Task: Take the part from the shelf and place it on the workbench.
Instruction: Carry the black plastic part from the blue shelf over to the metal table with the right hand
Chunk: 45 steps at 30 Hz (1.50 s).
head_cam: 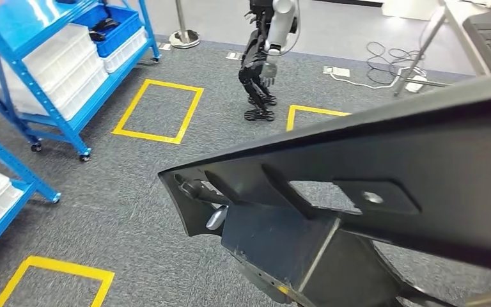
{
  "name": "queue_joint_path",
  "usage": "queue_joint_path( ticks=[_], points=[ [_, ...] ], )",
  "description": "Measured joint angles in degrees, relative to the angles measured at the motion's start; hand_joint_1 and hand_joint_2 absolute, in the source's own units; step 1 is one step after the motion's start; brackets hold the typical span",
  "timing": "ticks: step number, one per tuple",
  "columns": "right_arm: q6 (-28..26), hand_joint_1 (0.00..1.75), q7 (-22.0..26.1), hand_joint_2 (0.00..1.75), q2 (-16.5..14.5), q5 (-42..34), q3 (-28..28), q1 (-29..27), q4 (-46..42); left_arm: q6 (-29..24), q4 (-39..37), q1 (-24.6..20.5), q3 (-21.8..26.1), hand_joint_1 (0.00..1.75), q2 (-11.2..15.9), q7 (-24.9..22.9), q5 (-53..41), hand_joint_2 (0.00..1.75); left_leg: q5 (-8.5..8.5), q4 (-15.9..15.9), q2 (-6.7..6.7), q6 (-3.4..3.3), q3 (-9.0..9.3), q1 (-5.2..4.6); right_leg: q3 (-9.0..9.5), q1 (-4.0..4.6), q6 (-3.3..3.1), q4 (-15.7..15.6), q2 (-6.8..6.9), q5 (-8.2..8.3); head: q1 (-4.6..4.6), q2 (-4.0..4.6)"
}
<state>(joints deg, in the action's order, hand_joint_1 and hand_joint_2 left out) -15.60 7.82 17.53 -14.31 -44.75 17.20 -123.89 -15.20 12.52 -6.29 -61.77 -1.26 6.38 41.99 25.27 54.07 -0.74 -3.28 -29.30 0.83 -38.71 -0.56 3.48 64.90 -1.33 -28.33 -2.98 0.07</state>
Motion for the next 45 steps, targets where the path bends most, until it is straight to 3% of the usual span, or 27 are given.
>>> queue_joint_path(
  ticks=[2, 3, 4, 6, 8, 9, 11, 13, 16, 17, 18, 19, 20, 22, 24, 26, 28, 30, 32, 33, 34, 35, 37, 39, 42, 43, 45],
  points=[
    [0.0, 1.75, 0.0, 1.75, 0.0, 0.0, 0.0, -0.2, 0.0, -0.1, 0.0, 0.2, -0.1, 0.00, 0.0, 0.2, 0.0, 1.75, 0.06, 0.0, 1.65, -0.10, -0.02, -0.11, -3.16, -0.20, 0.28, 6.7, 0.52, -2.38, 0.01, 0.00],
    [0.1, 1.75, 0.0, 1.75, 0.0, 0.0, 0.0, -0.3, 0.0, -0.2, 0.0, 0.2, -0.2, 0.00, 0.0, 0.2, 0.0, 1.75, 0.10, 0.0, 2.43, -0.09, -0.01, -0.13, -3.23, -0.29, 0.36, 7.1, 0.62, -2.03, 0.01, 0.00],
    [0.1, 1.75, 0.0, 1.75, 0.0, 0.0, 0.0, -0.3, 0.0, -0.2, 0.0, 0.2, -0.3, 0.00, 0.0, 0.3, 0.0, 1.75, 0.16, 0.0, 3.12, -0.02, 0.04, -0.13, -2.09, -0.38, 0.40, 5.1, 0.88, -0.79, 0.01, 0.00],
    [0.1, 1.75, -0.1, 1.75, 0.0, 0.0, 0.1, -0.3, 0.0, -0.3, 0.0, 0.0, -0.4, 0.00, 0.0, 0.3, 0.0, 1.75, 0.40, 0.1, 4.31, 0.33, 0.31, -0.25, 2.77, -0.35, 0.32, -3.5, 2.91, 2.49, 0.01, 0.00],
    [0.1, 1.75, -0.1, 1.75, 0.0, 0.0, 0.3, -0.3, -0.1, -0.4, 0.0, -0.2, -0.6, 0.00, -0.1, 0.3, -0.1, 1.75, 0.76, 0.1, 5.27, 0.93, 0.60, -0.57, 5.92, -0.04, -0.21, -9.3, 4.59, 4.00, 0.06, 0.00],
    [0.0, 1.75, -0.1, 1.75, 0.1, 0.0, 0.5, -0.3, -0.1, -0.4, 0.0, -0.2, -0.7, 0.00, -0.1, 0.3, -0.1, 1.75, 0.89, 0.1, 5.73, 1.26, 0.71, -0.71, 6.18, 0.18, -0.57, -9.9, 4.65, 3.96, 0.09, 0.00],
    [-0.2, 1.75, -0.2, 1.75, 0.3, 0.0, 0.7, -0.6, -0.4, -0.6, 0.0, -0.4, -0.8, 0.00, -0.2, 0.3, -0.2, 1.75, 1.15, 0.1, 6.47, 1.97, 0.89, -0.56, 5.98, 0.25, -1.37, -10.0, 3.38, 4.17, 0.10, 0.00],
    [-0.4, 1.75, -0.2, 1.75, 0.5, 0.1, 0.9, -0.7, -0.8, -0.7, 0.0, -0.5, -0.9, 0.00, -0.4, 0.3, -0.2, 1.75, 2.87, 2.3, 4.99, 2.57, 0.14, -0.25, 5.92, 0.06, -2.11, -10.2, 2.24, 4.50, 0.14, 0.00],
    [-0.5, 1.75, -0.3, 1.75, 0.7, 0.1, 1.1, -1.0, -1.1, -1.0, 0.0, -0.7, -0.9, 0.00, -0.5, 0.5, -0.1, 1.75, 8.41, 13.6, 1.75, 2.88, -4.94, -0.14, 5.78, 0.03, -2.62, -10.3, 0.54, 4.73, 0.22, 0.00],
    [-0.7, 1.75, -0.4, 1.75, 0.8, 0.0, 1.2, -1.3, -1.2, -1.1, 0.0, -0.9, -1.0, 0.00, -0.6, 0.5, 0.0, 1.75, 9.38, 16.8, 1.46, 2.88, -6.49, -0.16, 5.76, 0.09, -2.66, -10.3, -0.16, 4.75, 0.23, 0.00],
    [-0.9, 1.75, -0.5, 1.75, 1.0, 0.0, 1.5, -1.7, -1.3, -1.5, 0.0, -1.1, -1.0, 0.00, -0.7, 0.4, 0.0, 1.75, 9.18, 17.9, 1.33, 2.82, -7.10, -0.17, 5.80, 0.13, -2.67, -10.3, -0.88, 4.76, 0.23, 0.00],
    [-1.1, 1.75, -0.5, 1.75, 1.3, -0.1, 1.8, -2.1, -1.5, -1.8, 0.0, -1.2, -1.0, 0.00, -0.9, 0.3, -0.1, 1.75, 7.84, 16.6, 1.23, 2.68, -6.57, -0.16, 5.88, 0.14, -2.67, -10.2, -1.67, 4.77, 0.24, 0.00],
    [-1.4, 1.75, -0.5, 1.75, 1.6, -0.1, 2.1, -2.5, -1.9, -2.3, 0.0, -1.2, -1.1, 0.00, -1.0, 0.0, -0.2, 1.75, 5.69, 13.2, 0.81, 2.48, -5.11, -0.15, 6.00, 0.14, -2.65, -10.2, -2.48, 4.78, 0.24, 0.00],
    [-1.8, 1.75, -0.5, 1.75, 2.4, -0.3, 3.1, -3.5, -2.9, -2.8, 0.0, -1.1, -1.2, 0.00, -1.2, -0.3, -0.4, 1.75, 1.77, 4.8, -1.74, 1.96, -1.70, -0.06, 6.00, 0.16, -2.45, -10.2, -3.92, 4.82, 0.24, 0.00],
    [-2.0, 1.75, -0.5, 1.75, 3.3, -0.5, 4.3, -4.7, -4.0, -3.1, 0.0, -1.0, -1.3, 0.00, -1.3, -0.5, -0.5, 1.75, 0.61, 0.9, -3.55, 1.64, -0.37, -0.12, 5.48, 0.12, -1.86, -10.1, -5.15, 5.05, 0.23, 0.00],
    [-2.0, 1.75, -0.6, 1.75, 4.2, -0.6, 5.5, -6.0, -5.0, -3.2, 0.0, -1.1, -1.3, 0.00, -1.4, -0.5, -0.3, 1.75, 0.53, 0.5, -2.70, 1.23, -0.30, -0.26, 5.00, -0.07, -1.07, -10.2, -6.29, 5.36, 0.22, 0.00],
    [-2.0, 1.75, -0.6, 1.75, 5.1, -0.6, 6.5, -7.0, -5.9, -3.2, 0.0, -1.0, -1.3, 0.00, -1.5, -0.5, 0.1, 1.75, 0.16, 0.0, -1.40, 0.47, 0.06, -0.16, 4.15, -0.03, -0.55, -8.6, -4.58, 4.30, 0.12, 0.00],
    [-2.1, 1.75, -0.6, 1.75, 5.6, -0.5, 7.3, -7.5, -6.5, -3.2, 0.0, -0.8, -1.3, 0.00, -1.6, -0.5, 0.3, 1.75, 0.00, -0.3, 0.13, -0.07, 0.34, -0.17, 1.23, 0.04, -0.16, -2.2, -1.17, 0.91, 0.01, 0.00],
    [-2.2, 1.75, -0.6, 1.75, 5.9, -0.2, 7.9, -8.2, -6.9, -3.1, 0.0, -0.4, -1.3, 0.00, -1.6, -0.5, 0.5, 1.75, 0.07, -0.3, 1.74, -0.22, 0.34, -0.29, -2.59, -0.16, 0.22, 5.6, 0.24, -2.17, -0.02, 0.00],
    [-2.3, 1.75, -0.6, 1.75, 6.1, -0.1, 8.2, -8.5, -7.1, -3.0, 0.0, -0.3, -1.3, 0.00, -1.6, -0.7, 0.6, 1.75, 0.14, -0.3, 2.50, -0.21, 0.34, -0.32, -3.48, -0.32, 0.37, 7.3, 0.47, -2.39, -0.02, 0.00],
    [-2.3, 1.75, -0.5, 1.75, 6.2, 0.0, 8.4, -8.9, -7.3, -2.9, 0.0, -0.3, -1.3, 0.00, -1.6, -0.8, 0.6, 1.75, 0.23, -0.3, 3.18, -0.14, 0.38, -0.31, -3.13, -0.50, 0.49, 6.6, 0.68, -1.56, -0.02, 0.00],
    [-2.4, 1.75, -0.6, 1.75, 6.4, 0.1, 8.7, -9.1, -7.5, -2.8, 0.0, -0.3, -1.3, 0.00, -1.6, -1.0, 0.6, 1.75, 0.34, -0.3, 3.81, 0.00, 0.49, -0.30, -1.48, -0.67, 0.59, 3.5, 1.10, 0.08, -0.02, 0.00],
    [-2.4, 1.75, -0.6, 1.75, 6.5, 0.2, 9.1, -9.3, -8.0, -2.6, 0.0, -0.3, -1.3, 0.00, -1.6, -1.2, 0.5, 1.75, 0.80, -0.1, 4.85, 0.57, 0.84, -0.53, 3.35, -0.75, 0.66, -5.0, 3.55, 3.33, -0.03, 0.00],
    [-2.4, 1.75, -0.6, 1.75, 6.7, 0.4, 9.4, -9.3, -8.5, -2.4, 0.0, -0.3, -1.3, 0.00, -1.5, -1.4, 0.5, 1.75, 1.30, 0.0, 5.77, 1.24, 1.20, -0.86, 5.74, -0.55, 0.18, -9.4, 5.09, 4.37, 0.06, 0.00],
    [-2.4, 1.75, -0.8, 1.75, 6.7, 0.5, 9.7, -9.5, -8.8, -2.3, 0.0, -0.3, -1.3, 0.00, -1.4, -1.5, 0.4, 1.75, 1.91, 0.1, 6.74, 2.24, 1.59, -0.54, 5.56, -0.21, -1.05, -9.7, 3.42, 4.37, 0.13, 0.00],
    [-2.4, 1.75, -0.8, 1.75, 6.8, 0.5, 9.8, -9.5, -9.0, -2.3, 0.0, -0.4, -1.3, 0.00, -1.4, -1.5, 0.4, 1.75, 2.73, 1.1, 5.98, 2.53, 1.30, -0.31, 5.52, -0.19, -1.41, -9.7, 2.80, 4.47, 0.14, 0.00],
    [-2.4, 1.75, -0.9, 1.75, 6.9, 0.5, 10.0, -9.5, -9.3, -2.5, 0.0, -0.4, -1.3, 0.00, -1.5, -1.3, 0.5, 1.75, 6.10, 6.9, 3.37, 2.82, -1.17, -0.08, 5.43, -0.27, -2.00, -9.8, 1.75, 4.68, 0.20, 0.00]
  ],
)
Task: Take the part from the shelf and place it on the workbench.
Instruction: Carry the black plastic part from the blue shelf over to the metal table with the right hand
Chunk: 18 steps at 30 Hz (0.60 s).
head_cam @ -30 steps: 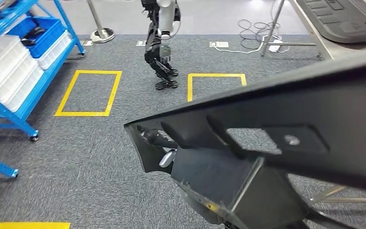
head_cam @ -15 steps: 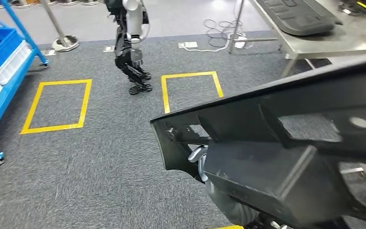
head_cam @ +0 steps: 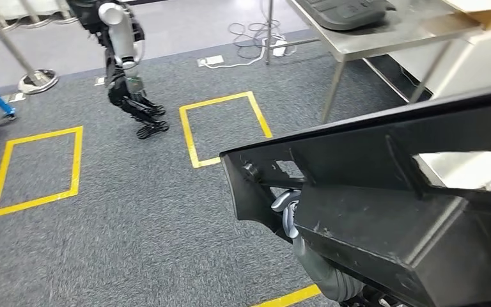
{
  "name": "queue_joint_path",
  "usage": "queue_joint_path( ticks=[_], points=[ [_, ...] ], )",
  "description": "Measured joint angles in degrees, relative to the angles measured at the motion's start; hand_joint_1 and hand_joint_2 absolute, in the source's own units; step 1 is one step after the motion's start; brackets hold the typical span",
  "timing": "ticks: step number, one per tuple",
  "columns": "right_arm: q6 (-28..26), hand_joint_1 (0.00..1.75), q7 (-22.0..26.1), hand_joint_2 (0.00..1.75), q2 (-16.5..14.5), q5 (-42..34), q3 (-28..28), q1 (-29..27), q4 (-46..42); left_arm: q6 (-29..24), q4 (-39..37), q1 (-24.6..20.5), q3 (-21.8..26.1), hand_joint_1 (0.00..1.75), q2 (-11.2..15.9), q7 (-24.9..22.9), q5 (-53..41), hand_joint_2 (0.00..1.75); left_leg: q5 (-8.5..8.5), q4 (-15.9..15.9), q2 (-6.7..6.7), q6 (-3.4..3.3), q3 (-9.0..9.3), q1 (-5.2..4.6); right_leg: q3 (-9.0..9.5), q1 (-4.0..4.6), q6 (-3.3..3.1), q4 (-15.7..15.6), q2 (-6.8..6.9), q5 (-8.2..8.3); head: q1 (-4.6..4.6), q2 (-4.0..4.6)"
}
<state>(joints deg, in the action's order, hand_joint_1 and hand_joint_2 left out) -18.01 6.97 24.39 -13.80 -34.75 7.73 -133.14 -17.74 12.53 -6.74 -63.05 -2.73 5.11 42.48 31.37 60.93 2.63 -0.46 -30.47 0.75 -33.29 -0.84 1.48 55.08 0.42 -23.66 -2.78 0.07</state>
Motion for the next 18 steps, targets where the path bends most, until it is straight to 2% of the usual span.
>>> queue_joint_path(
  ticks=[1, 2, 3, 4, 5, 6, 8, 9, 10, 11, 12, 14, 16, 17, 18],
  points=[
    [0.0, 1.75, 0.0, 1.75, 0.0, 0.0, 0.1, 0.0, -0.1, -0.2, 0.0, -0.1, 0.0, 0.00, 0.0, 0.1, 0.1, 1.75, 2.01, 4.3, -1.08, -0.01, -2.01, -0.05, -0.08, 0.07, -0.19, 0.0, -0.54, 0.05, 0.03, 0.00],
    [0.0, 1.75, -0.1, 1.75, 0.0, 0.0, 0.2, 0.0, -0.1, -0.3, 0.0, -0.3, 0.0, 0.00, -0.1, 0.2, 0.2, 1.75, 3.48, 8.2, -1.59, -0.07, -3.91, -0.10, -0.14, 0.18, -0.33, 0.0, -1.15, 0.09, 0.04, 0.00],
    [0.0, 1.75, -0.1, 1.75, 0.0, 0.0, 0.3, 0.0, -0.1, -0.4, 0.0, -0.5, 0.0, 0.00, -0.1, 0.3, 0.2, 1.75, 3.98, 10.7, -1.85, -0.17, -5.12, -0.18, -0.15, 0.30, -0.40, 0.0, -1.89, 0.12, 0.05, 0.00],
    [0.0, 1.75, -0.2, 1.75, 0.1, -0.1, 0.4, 0.0, -0.1, -0.4, 0.0, -0.6, 0.0, 0.00, -0.2, 0.3, 0.3, 1.75, 3.34, 10.9, -2.01, -0.37, -5.34, -0.24, -0.12, 0.41, -0.42, 0.0, -2.67, 0.14, 0.04, 0.00],
    [0.0, 1.75, -0.4, 1.75, 0.1, -0.2, 0.5, 0.0, -0.1, -0.5, 0.0, -0.6, 0.0, 0.00, -0.2, 0.4, 0.3, 1.75, 1.62, 8.7, -2.25, -0.68, -4.43, -0.30, -0.03, 0.48, -0.42, 0.0, -3.53, 0.16, 0.04, 0.00],
    [0.0, 1.75, -0.6, 1.75, 0.2, -0.4, 0.5, 0.0, -0.1, -0.5, 0.0, -0.6, 0.0, 0.00, -0.3, 0.4, 0.3, 1.75, -0.72, 4.7, -2.93, -1.06, -2.74, -0.39, 0.07, 0.50, -0.39, 0.0, -4.39, 0.19, 0.04, 0.00],
    [0.0, 1.75, -1.2, 1.75, 0.3, -0.7, 0.6, 0.0, -0.3, -0.7, 0.0, -0.3, 0.0, 0.00, -0.4, 0.6, 0.3, 1.75, -4.14, -3.0, -5.55, -1.92, 0.37, -0.59, 0.03, 0.52, -0.09, 0.1, -5.83, 0.33, 0.03, 0.00],
    [0.0, 1.75, -1.7, 1.75, 0.5, -0.7, 0.7, 0.0, -0.3, -0.8, 0.0, -0.2, 0.0, 0.00, -0.4, 0.7, 0.3, 1.75, -4.75, -5.1, -6.52, -2.28, 1.09, -0.72, -0.13, 0.44, 0.22, 0.1, -6.41, 0.44, 0.03, 0.00],
    [-0.2, 1.75, -2.2, 1.75, 0.7, -0.8, 0.8, -0.1, -0.5, -1.0, 0.0, -0.2, 0.0, 0.00, -0.5, 0.8, 0.3, 1.75, -4.75, -5.8, -6.93, -2.56, 1.26, -0.85, -0.35, 0.32, 0.62, 0.0, -6.96, 0.60, 0.03, 0.00],
    [-0.4, 1.75, -2.8, 1.75, 0.9, -0.8, 1.0, -0.3, -0.6, -1.2, 0.0, -0.1, 0.0, 0.00, -0.5, 1.0, 0.3, 1.75, -4.87, -6.1, -6.50, -2.72, 1.29, -0.90, -0.59, 0.24, 1.03, -0.1, -7.57, 0.77, 0.03, 0.00],
    [-0.7, 1.75, -3.4, 1.75, 1.3, -0.7, 1.2, -0.5, -0.8, -1.3, 0.0, -0.1, 0.0, 0.00, -0.6, 1.2, 0.4, 1.75, -5.11, -6.4, -5.95, -2.88, 1.38, -0.85, -0.75, 0.18, 1.33, -0.1, -7.51, 0.79, 0.03, 0.00],
    [-1.4, 1.75, -4.6, 1.75, 2.1, -0.6, 1.7, -0.8, -1.3, -1.6, 0.0, 0.1, 0.0, 0.00, -0.8, 1.7, 0.6, 1.75, -5.69, -7.1, -4.71, -3.20, 1.70, -0.66, -1.93, 0.35, 1.80, 2.2, -5.09, -0.80, -0.11, 0.00],
    [-2.1, 1.75, -5.3, 1.75, 2.7, -0.6, 2.1, -1.0, -1.5, -1.7, 0.0, 0.4, 0.0, 0.00, -1.0, 1.8, 0.8, 1.75, -5.83, -7.3, -3.18, -3.54, 1.87, -0.75, -5.12, 0.34, 2.35, 9.0, -2.03, -4.55, -0.24, 0.00],
    [-2.5, 1.75, -5.6, 1.75, 3.0, -0.5, 2.2, -1.2, -1.5, -1.6, 0.0, 0.6, 0.0, 0.00, -1.0, 1.6, 0.9, 1.75, -5.79, -7.3, -2.34, -3.66, 1.84, -0.86, -7.02, 0.26, 2.66, 13.0, -1.50, -6.21, -0.23, 0.00],
    [-2.9, 1.75, -5.9, 1.75, 3.2, -0.4, 2.3, -1.4, -1.6, -1.5, 0.0, 0.6, 0.0, 0.00, -1.0, 1.2, 0.9, 1.75, -5.73, -7.3, -1.54, -3.71, 1.82, -0.94, -8.34, 0.17, 2.89, 15.8, -1.28, -7.05, -0.24, 0.00]
  ],
)
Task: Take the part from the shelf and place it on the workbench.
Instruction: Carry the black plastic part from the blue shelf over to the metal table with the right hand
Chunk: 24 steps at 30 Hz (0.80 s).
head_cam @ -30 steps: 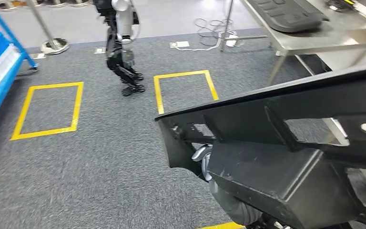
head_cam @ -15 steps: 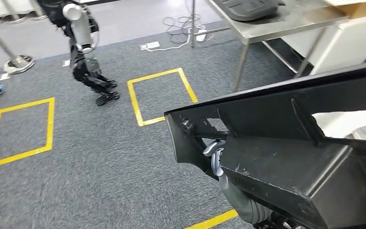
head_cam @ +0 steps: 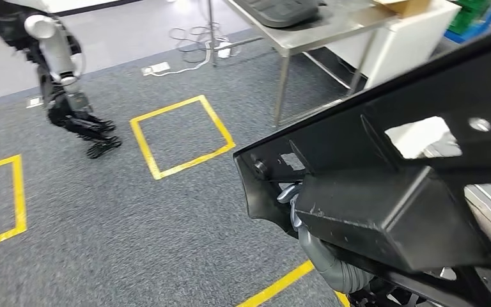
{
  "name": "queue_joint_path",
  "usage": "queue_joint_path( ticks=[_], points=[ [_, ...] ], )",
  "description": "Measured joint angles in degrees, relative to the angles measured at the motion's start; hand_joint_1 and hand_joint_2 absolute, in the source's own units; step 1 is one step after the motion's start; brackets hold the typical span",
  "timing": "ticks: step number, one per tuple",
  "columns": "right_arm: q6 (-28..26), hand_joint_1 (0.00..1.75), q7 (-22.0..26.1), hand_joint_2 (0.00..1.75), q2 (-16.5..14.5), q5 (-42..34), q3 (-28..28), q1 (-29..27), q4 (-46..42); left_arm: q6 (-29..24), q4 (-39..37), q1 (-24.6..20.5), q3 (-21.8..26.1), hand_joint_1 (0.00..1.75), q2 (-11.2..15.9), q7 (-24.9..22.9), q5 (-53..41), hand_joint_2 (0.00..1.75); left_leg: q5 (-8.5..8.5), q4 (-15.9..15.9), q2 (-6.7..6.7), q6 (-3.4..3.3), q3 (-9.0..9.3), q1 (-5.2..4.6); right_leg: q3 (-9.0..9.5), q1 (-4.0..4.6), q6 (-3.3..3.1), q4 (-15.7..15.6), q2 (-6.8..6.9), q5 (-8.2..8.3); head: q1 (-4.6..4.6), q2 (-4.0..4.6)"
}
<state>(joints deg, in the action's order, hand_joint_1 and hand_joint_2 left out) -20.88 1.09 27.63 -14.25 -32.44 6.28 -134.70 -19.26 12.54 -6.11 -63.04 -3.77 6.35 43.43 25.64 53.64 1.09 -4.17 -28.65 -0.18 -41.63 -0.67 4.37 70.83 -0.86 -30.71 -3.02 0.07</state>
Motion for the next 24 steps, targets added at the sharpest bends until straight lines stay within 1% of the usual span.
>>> queue_joint_path(
  ticks=[1, 2, 3, 4, 5, 6, 7, 8, 9, 10, 11, 12, 13, 14, 15, 16, 17, 18, 19, 20, 21, 22, 23, 24],
  points=[
    [-0.4, 1.75, -0.2, 1.75, 0.3, 0.1, 0.1, -0.3, -0.1, 0.2, 0.0, 0.0, 0.0, 0.00, 0.0, -0.4, 0.1, 1.75, 0.08, 0.0, 0.76, -0.02, 0.00, -0.05, -0.23, -0.05, 0.15, 0.7, 0.14, 0.20, 0.00, 0.00],
    [-0.7, 1.75, -0.3, 1.75, 0.5, 0.2, 0.1, -0.6, -0.2, 0.3, 0.0, -0.1, 0.0, 0.00, 0.0, -0.9, 0.2, 1.75, 0.18, 0.0, 1.45, 0.00, 0.06, -0.07, 0.86, -0.08, 0.22, -1.1, 0.36, 1.41, 0.00, 0.00],
    [-0.9, 1.75, -0.4, 1.75, 0.8, 0.3, 0.2, -0.8, -0.4, 0.5, 0.0, -0.2, 0.0, 0.00, 0.0, -1.4, 0.2, 1.75, 0.31, 0.0, 2.06, 0.08, 0.20, -0.08, 3.08, -0.08, 0.21, -5.0, 0.97, 3.23, 0.00, 0.00],
    [-1.1, 1.75, -0.4, 1.75, 1.0, 0.5, 0.3, -0.9, -0.6, 0.7, 0.0, -0.2, 0.0, 0.00, 0.0, -1.8, 0.3, 1.75, 0.48, 0.0, 2.61, 0.24, 0.39, -0.16, 5.61, 0.00, 0.02, -9.6, 2.30, 4.81, 0.01, 0.00],
    [-1.3, 1.75, -0.3, 1.75, 1.2, 0.7, 0.4, -1.0, -0.8, 0.8, 0.0, -0.3, 0.0, 0.00, 0.0, -2.1, 0.4, 1.75, 0.69, 0.0, 3.06, 0.48, 0.55, -0.31, 7.68, 0.16, -0.33, -13.3, 3.42, 6.03, 0.02, 0.00],
    [-1.5, 1.75, -0.3, 1.75, 1.3, 1.0, 0.6, -1.2, -0.9, 0.9, 0.0, -0.3, 0.0, 0.00, 0.0, -2.4, 0.6, 1.75, 0.89, 0.1, 3.47, 0.75, 0.72, -0.45, 8.96, 0.35, -0.75, -15.6, 4.25, 6.64, 0.05, 0.00],
    [-1.8, 1.75, -0.3, 1.75, 1.5, 1.3, 0.7, -1.3, -1.1, 1.0, 0.0, -0.3, 0.0, 0.00, 0.1, -2.7, 0.8, 1.75, 1.05, 0.1, 3.90, 1.03, 0.87, -0.57, 9.39, 0.55, -1.20, -16.4, 4.56, 6.75, 0.07, 0.00],
    [-2.0, 1.75, -0.3, 1.75, 1.7, 1.6, 0.9, -1.6, -1.3, 1.0, 0.0, -0.3, 0.0, 0.00, 0.1, -2.9, 1.0, 1.75, 1.19, 0.0, 4.33, 1.27, 0.98, -0.63, 9.34, 0.68, -1.58, -16.4, 3.98, 6.86, 0.08, 0.00],
    [-2.3, 1.75, -0.3, 1.75, 1.9, 1.9, 1.0, -1.8, -1.5, 1.0, 0.0, -0.4, 0.0, 0.00, 0.1, -3.1, 1.1, 1.75, 1.36, 0.1, 4.58, 1.53, 1.04, -0.57, 9.28, 0.56, -1.92, -16.4, 3.41, 6.94, 0.08, 0.00],
    [-2.5, 1.75, -0.3, 1.75, 2.1, 2.1, 1.1, -2.0, -1.8, 1.1, 0.0, -0.5, 0.0, 0.00, 0.2, -3.3, 1.2, 1.75, 1.83, 0.6, 4.07, 1.82, 0.91, -0.46, 9.25, 0.40, -2.21, -16.6, 2.87, 7.04, 0.09, 0.00],
    [-2.7, 1.75, -0.4, 1.75, 2.2, 2.4, 1.2, -2.1, -2.1, 1.1, 0.0, -0.5, 0.0, 0.00, 0.2, -3.4, 1.2, 1.75, 2.92, 2.3, 3.03, 2.14, 0.28, -0.29, 9.24, 0.20, -2.56, -16.7, 2.32, 7.17, 0.13, 0.00],
    [-3.0, 1.75, -0.7, 1.75, 2.4, 2.8, 1.3, -2.2, -2.4, 1.1, 0.0, -0.5, 0.0, 0.00, 0.2, -3.6, 1.2, 1.75, 4.61, 5.2, 1.70, 2.47, -0.99, -0.09, 9.24, 0.00, -2.86, -16.7, 1.79, 7.28, 0.17, 0.00],
    [-3.3, 1.75, -1.1, 1.75, 2.6, 3.1, 1.4, -2.4, -2.7, 1.1, 0.0, -0.7, 0.1, 0.00, 0.3, -3.7, 1.2, 1.75, 6.68, 9.4, 0.44, 2.75, -2.79, 0.08, 9.18, -0.03, -3.04, -16.7, 1.23, 7.31, 0.21, 0.00],
    [-3.5, 1.75, -1.5, 1.75, 2.7, 3.5, 1.5, -2.5, -2.9, 1.1, 0.0, -0.8, 0.1, 0.00, 0.3, -3.7, 1.2, 1.75, 8.60, 13.8, -0.17, 2.97, -4.79, 0.20, 9.13, -0.04, -3.19, -16.7, 0.66, 7.35, 0.23, 0.00],
    [-3.8, 1.75, -2.0, 1.75, 2.9, 3.8, 1.5, -2.7, -3.2, 1.0, 0.0, -1.1, 0.2, 0.00, 0.4, -3.7, 1.2, 1.75, 9.71, 17.2, -0.38, 3.14, -6.29, 0.28, 9.12, -0.04, -3.22, -16.7, -0.02, 7.37, 0.24, 0.00],
    [-4.0, 1.75, -2.3, 1.75, 3.0, 3.9, 1.5, -2.9, -3.4, 0.9, 0.0, -1.2, 0.2, 0.00, 0.5, -3.7, 1.2, 1.75, 9.85, 18.8, -0.44, 3.28, -6.97, 0.37, 9.14, -0.04, -3.21, -16.7, -0.73, 7.38, 0.24, 0.00],
    [-4.2, 1.75, -2.5, 1.75, 3.2, 4.1, 1.6, -3.1, -3.6, 0.9, 0.0, -1.3, 0.2, 0.00, 0.5, -3.7, 1.3, 1.75, 8.69, 17.6, -0.51, 3.35, -6.41, 0.51, 9.21, -0.06, -3.17, -16.7, -1.54, 7.41, 0.24, 0.00],
    [-4.3, 1.75, -2.7, 1.75, 3.3, 4.3, 1.6, -3.2, -3.8, 0.8, 0.0, -1.2, 0.2, 0.00, 0.6, -3.7, 1.4, 1.75, 6.64, 14.3, -0.91, 3.40, -4.88, 0.69, 9.31, -0.09, -3.09, -16.7, -2.41, 7.44, 0.24, 0.00],
    [-4.5, 1.75, -2.7, 1.75, 3.4, 4.5, 1.6, -3.4, -4.0, 0.7, 0.0, -1.0, 0.2, 0.00, 0.7, -3.7, 1.5, 1.75, 4.39, 10.0, -2.11, 3.44, -3.01, 0.96, 9.32, -0.12, -2.94, -16.6, -3.22, 7.49, 0.25, 0.00],
    [-4.6, 1.75, -2.7, 1.75, 3.5, 4.7, 1.6, -3.5, -4.2, 0.5, 0.0, -0.8, 0.2, 0.00, 0.8, -3.7, 1.7, 1.75, 2.62, 5.7, -3.59, 3.43, -1.25, 1.20, 9.20, -0.05, -2.69, -16.5, -4.06, 7.52, 0.26, 0.00],
    [-4.7, 1.75, -2.6, 1.75, 3.5, 4.9, 1.6, -3.6, -4.3, 0.4, 0.0, -0.6, 0.2, 0.00, 0.9, -3.7, 1.7, 1.75, 1.66, 2.9, -4.89, 3.34, -0.20, 1.36, 8.92, -0.02, -2.37, -16.4, -4.75, 7.63, 0.24, 0.00],
    [-4.7, 1.75, -2.4, 1.75, 3.6, 5.1, 1.6, -3.7, -4.5, 0.3, 0.0, -0.5, 0.2, 0.00, 1.0, -3.7, 1.7, 1.75, 1.43, 1.5, -5.73, 3.15, 0.18, 1.38, 8.56, 0.00, -1.99, -16.3, -5.40, 7.77, 0.22, 0.00],
    [-4.8, 1.75, -2.1, 1.75, 3.7, 5.2, 1.7, -3.9, -4.6, 0.1, 0.0, -0.5, 0.2, 0.00, 1.1, -3.6, 1.7, 1.75, 1.54, 1.1, -5.63, 2.84, 0.21, 1.20, 8.23, -0.04, -1.57, -16.3, -6.03, 7.98, 0.20, 0.00],
    [-4.8, 1.75, -1.7, 1.75, 3.7, 5.3, 1.7, -4.1, -4.7, 0.0, 0.0, -0.5, 0.2, 0.00, 1.2, -3.4, 1.6, 1.75, 1.42, 1.0, -5.07, 2.40, 0.12, 1.12, 7.97, -0.23, -1.18, -16.4, -6.53, 8.17, 0.20, 0.00]
  ],
)
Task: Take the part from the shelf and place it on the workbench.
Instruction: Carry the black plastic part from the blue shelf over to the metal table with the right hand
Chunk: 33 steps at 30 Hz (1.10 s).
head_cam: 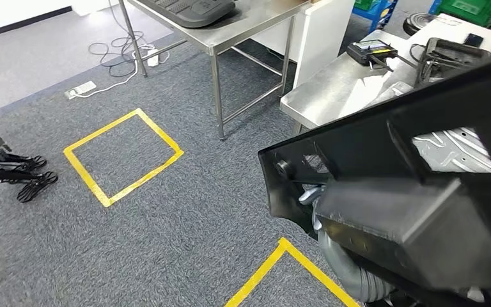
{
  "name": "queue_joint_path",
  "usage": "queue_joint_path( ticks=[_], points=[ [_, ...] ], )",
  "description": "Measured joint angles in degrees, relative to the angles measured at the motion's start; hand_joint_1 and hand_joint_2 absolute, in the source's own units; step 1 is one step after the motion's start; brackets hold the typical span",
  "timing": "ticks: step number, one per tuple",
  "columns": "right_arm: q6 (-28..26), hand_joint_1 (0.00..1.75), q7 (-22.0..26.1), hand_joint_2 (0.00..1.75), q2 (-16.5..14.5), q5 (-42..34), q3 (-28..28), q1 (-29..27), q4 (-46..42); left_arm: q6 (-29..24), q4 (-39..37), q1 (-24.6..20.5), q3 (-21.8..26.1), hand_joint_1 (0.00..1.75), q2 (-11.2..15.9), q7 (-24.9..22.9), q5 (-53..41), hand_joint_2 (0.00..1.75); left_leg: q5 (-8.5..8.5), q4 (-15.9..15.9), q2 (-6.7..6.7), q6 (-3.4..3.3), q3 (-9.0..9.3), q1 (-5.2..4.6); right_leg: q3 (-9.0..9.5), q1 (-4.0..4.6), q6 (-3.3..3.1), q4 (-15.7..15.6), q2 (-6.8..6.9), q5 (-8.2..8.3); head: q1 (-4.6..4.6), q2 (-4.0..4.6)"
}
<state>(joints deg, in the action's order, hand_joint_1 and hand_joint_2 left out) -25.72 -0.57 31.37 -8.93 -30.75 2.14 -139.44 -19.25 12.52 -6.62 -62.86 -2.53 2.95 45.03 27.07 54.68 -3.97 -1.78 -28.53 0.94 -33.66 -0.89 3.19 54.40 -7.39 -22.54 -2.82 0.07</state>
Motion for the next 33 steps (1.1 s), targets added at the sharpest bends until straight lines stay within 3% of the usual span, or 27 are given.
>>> queue_joint_path(
  ticks=[1, 3, 5, 7, 8, 9, 11, 13, 15, 17, 19, 21, 22, 23, 25, 27, 29, 31, 33],
  points=[
    [0.0, 1.75, 0.5, 1.75, 0.1, 0.0, 0.0, -0.3, -0.1, -0.1, 0.0, 0.0, 0.0, 0.00, 0.1, 0.2, -0.1, 1.75, -0.20, -0.2, 0.62, -0.44, 0.06, -0.08, -0.29, -0.12, 0.28, 0.3, 0.40, -0.15, -0.01, 0.00],
    [0.0, 1.75, 1.3, 1.75, 0.1, 0.0, 0.1, -0.5, -0.3, -0.5, 0.0, 0.1, 0.0, 0.00, 0.3, 0.8, -0.4, 1.75, -0.59, -0.5, 1.99, -1.23, 0.22, -0.09, -2.01, -0.15, 0.62, 3.8, 3.11, -2.29, -0.08, 0.00],
    [0.3, 1.75, 1.9, 1.75, 0.1, 0.0, 0.2, -0.6, -0.4, -0.8, 0.0, 0.3, 0.0, 0.00, 0.6, 1.1, -0.6, 1.75, -0.62, -0.6, 3.55, -1.59, 0.25, -0.32, -5.74, -0.10, 0.84, 11.9, 5.92, -6.20, -0.16, 0.00],
    [0.7, 1.75, 2.2, 1.75, 0.1, 0.0, 0.2, -0.7, -0.4, -0.9, 0.0, 0.6, 0.0, 0.00, 0.8, 1.2, -0.6, 1.75, -0.53, -0.5, 5.20, -1.68, 0.23, -0.50, -8.56, -0.16, 1.00, 17.8, 6.63, -8.02, -0.15, 0.00],
    [0.9, 1.75, 2.2, 1.75, 0.0, 0.0, 0.2, -0.7, -0.4, -1.0, 0.0, 0.6, -0.1, 0.00, 0.9, 1.2, -0.7, 1.75, -0.46, -0.5, 5.95, -1.67, 0.27, -0.53, -8.29, -0.16, 1.01, 17.5, 6.79, -7.32, -0.15, 0.00],
    [1.1, 1.75, 2.2, 1.75, 0.0, 0.2, 0.1, -0.7, -0.4, -1.0, 0.0, 0.6, -0.1, 0.00, 1.0, 1.3, -0.7, 1.75, -0.35, -0.5, 6.63, -1.60, 0.37, -0.53, -6.76, -0.16, 0.98, 14.7, 7.17, -5.76, -0.15, 0.00],
    [1.5, 1.75, 2.2, 1.75, 0.0, 0.6, 0.1, -0.5, -0.4, -1.2, 0.0, 0.6, -0.1, 0.00, 1.2, 1.5, -0.7, 1.75, 0.04, -0.5, 7.75, -1.22, 0.72, -0.73, -1.91, 0.05, 0.77, 6.1, 9.39, -2.43, -0.15, 0.00],
    [1.9, 1.75, 2.0, 1.75, 0.0, 0.9, 0.0, -0.3, -0.5, -1.5, 0.0, 0.5, -0.1, 0.00, 1.4, 1.9, -0.8, 1.75, 0.51, -0.5, 8.63, -0.59, 1.07, -1.09, 0.65, 0.35, 0.13, 1.3, 10.82, -1.35, -0.10, 0.00],
    [2.1, 1.75, 1.9, 1.75, 0.0, 1.1, -0.1, -0.2, -0.6, -1.8, 0.0, 0.4, -0.1, 0.00, 1.6, 2.0, -0.8, 1.75, 0.86, -0.6, 9.56, 0.02, 1.39, -1.14, 0.64, 0.58, -0.67, 1.0, 9.91, -1.51, -0.05, 0.00],
    [2.3, 1.75, 1.8, 1.75, 0.0, 1.1, -0.1, -0.1, -0.7, -1.8, 0.0, 0.2, -0.1, 0.00, 1.9, 2.0, -0.8, 1.75, 1.83, 0.6, 8.83, 0.63, 1.21, -0.78, 0.61, 0.51, -1.36, 0.9, 8.87, -1.39, -0.05, 0.00],
    [2.4, 1.75, 1.8, 1.75, -0.1, 1.1, -0.2, 0.0, -0.9, -1.8, 0.0, 0.2, -0.2, 0.00, 2.0, 2.0, -0.8, 1.75, 4.93, 6.2, 6.42, 1.10, -1.29, -0.53, 0.60, 0.28, -1.96, 0.8, 7.87, -1.22, -0.02, 0.00],
    [2.5, 1.75, 1.9, 1.75, -0.1, 1.1, -0.2, 0.0, -0.9, -1.9, 0.0, 0.1, -0.1, 0.00, 2.2, 2.1, -0.8, 1.75, 8.39, 14.6, 5.00, 1.26, -5.55, -0.56, 0.52, 0.34, -2.24, 0.8, 6.70, -1.19, 0.01, 0.00],
    [2.6, 1.75, 2.0, 1.75, -0.2, 1.1, -0.2, 0.0, -0.9, -1.9, 0.0, -0.1, -0.1, 0.00, 2.2, 2.2, -0.9, 1.75, 8.89, 17.2, 4.79, 1.26, -7.00, -0.59, 0.52, 0.38, -2.28, 0.8, 5.99, -1.18, 0.01, 0.00],
    [2.7, 1.75, 2.1, 1.75, -0.2, 1.2, -0.2, 0.0, -0.9, -1.9, 0.0, -0.2, -0.1, 0.00, 2.3, 2.2, -0.9, 1.75, 8.20, 17.5, 4.66, 1.16, -7.38, -0.62, 0.59, 0.42, -2.29, 0.8, 5.26, -1.17, 0.01, 0.00],
    [3.0, 1.75, 2.3, 1.75, -0.2, 1.3, -0.2, 0.1, -0.9, -2.0, 0.0, -0.2, -0.2, 0.00, 2.5, 2.0, -1.1, 1.75, 4.00, 11.4, 3.75, 0.65, -5.00, -0.66, 0.81, 0.44, -2.27, 0.8, 3.71, -1.15, 0.00, 0.00],
    [3.6, 1.75, 2.4, 1.75, -0.3, 1.6, -0.2, 0.5, -0.9, -2.1, 0.0, 0.1, -0.2, 0.00, 2.9, 1.8, -1.7, 1.75, 0.29, 3.4, 1.29, -0.07, -1.89, -0.75, 0.78, 0.49, -2.01, 0.9, 2.26, -1.05, -0.01, 0.00],
    [4.2, 1.75, 2.3, 1.75, -0.4, 1.8, -0.2, 0.8, -0.9, -2.3, 0.0, 0.2, -0.4, 0.00, 3.3, 1.7, -2.5, 1.75, -0.68, 0.3, 0.24, -0.50, -0.87, -0.94, 0.41, 0.48, -1.49, 0.9, 1.01, -0.88, -0.02, 0.00],
    [4.6, 1.75, 1.9, 1.75, -0.4, 2.0, -0.2, 1.1, -1.0, -2.6, 0.0, 0.0, -0.7, 0.00, 3.4, 2.1, -2.5, 1.75, -1.01, 0.0, 1.46, -0.85, -0.81, -0.88, 0.02, 0.36, -0.97, 0.9, 0.15, -0.75, -0.02, 0.00],
    [5.0, 1.75, 1.4, 1.75, -0.4, 2.2, -0.2, 1.5, -1.0, -3.0, 0.0, -0.1, -0.7, 0.00, 3.6, 2.6, -2.1, 1.75, -1.44, -0.4, 2.73, -1.42, -0.69, -0.64, -1.13, 0.45, -0.51, 3.2, 2.14, -2.31, -0.15, 0.00]
  ],
)
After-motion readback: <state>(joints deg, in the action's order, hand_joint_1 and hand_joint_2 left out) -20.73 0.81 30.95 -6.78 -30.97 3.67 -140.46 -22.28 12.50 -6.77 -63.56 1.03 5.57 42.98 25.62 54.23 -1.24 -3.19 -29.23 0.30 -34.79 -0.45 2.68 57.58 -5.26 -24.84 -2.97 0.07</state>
